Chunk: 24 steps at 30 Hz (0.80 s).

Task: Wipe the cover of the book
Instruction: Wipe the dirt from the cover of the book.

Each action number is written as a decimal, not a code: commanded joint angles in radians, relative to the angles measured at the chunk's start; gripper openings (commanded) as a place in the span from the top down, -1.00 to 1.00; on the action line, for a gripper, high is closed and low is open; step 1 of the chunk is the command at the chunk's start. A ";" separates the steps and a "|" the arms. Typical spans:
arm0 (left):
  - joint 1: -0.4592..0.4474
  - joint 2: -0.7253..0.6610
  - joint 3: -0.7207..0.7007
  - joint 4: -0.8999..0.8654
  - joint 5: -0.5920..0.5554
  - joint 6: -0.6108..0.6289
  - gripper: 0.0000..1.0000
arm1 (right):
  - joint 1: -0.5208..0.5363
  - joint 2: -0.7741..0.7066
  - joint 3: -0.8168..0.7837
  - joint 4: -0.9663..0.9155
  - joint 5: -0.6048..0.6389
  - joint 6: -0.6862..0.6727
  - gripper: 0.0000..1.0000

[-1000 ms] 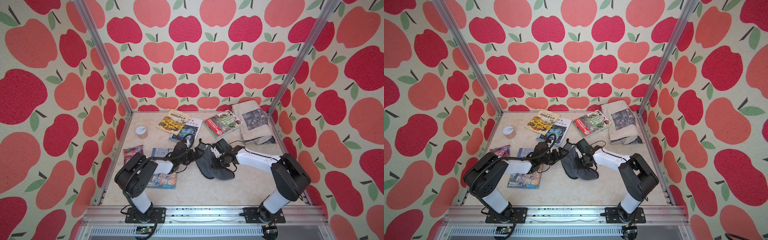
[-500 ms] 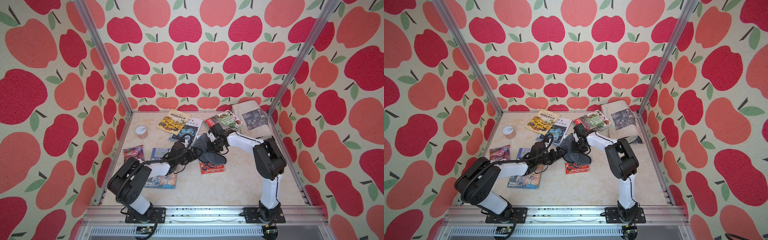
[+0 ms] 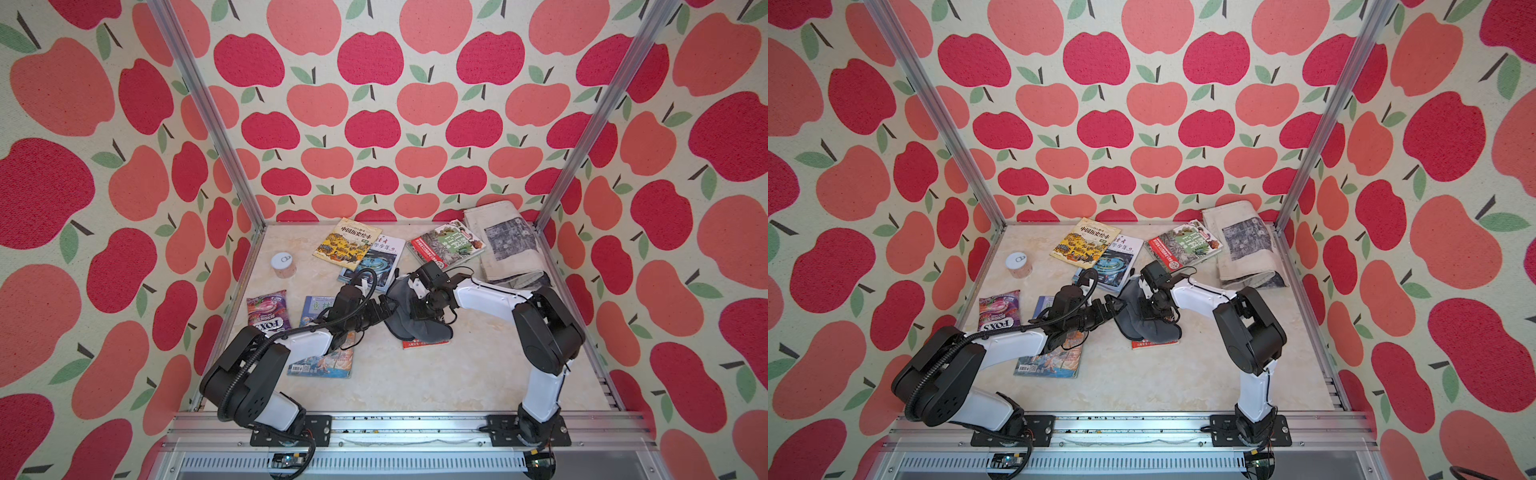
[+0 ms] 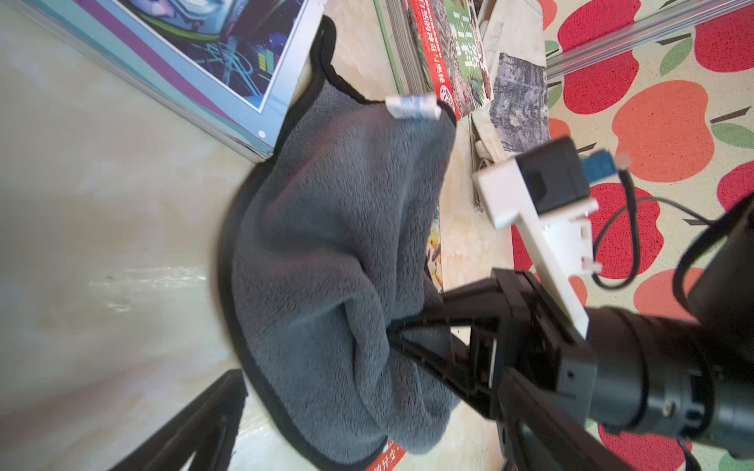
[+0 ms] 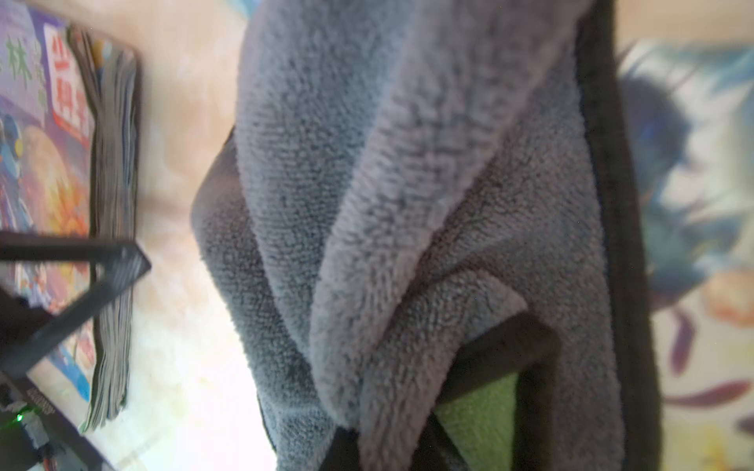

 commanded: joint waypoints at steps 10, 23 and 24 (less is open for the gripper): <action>0.020 -0.019 -0.020 -0.021 0.011 0.022 -0.99 | -0.005 0.072 0.014 -0.045 0.005 0.018 1.00; 0.019 -0.197 -0.074 -0.139 -0.052 0.042 -0.99 | -0.100 0.250 0.263 -0.112 0.007 -0.021 1.00; 0.020 -0.196 -0.077 -0.139 -0.054 0.044 -0.99 | -0.093 0.233 0.230 -0.101 0.002 -0.021 1.00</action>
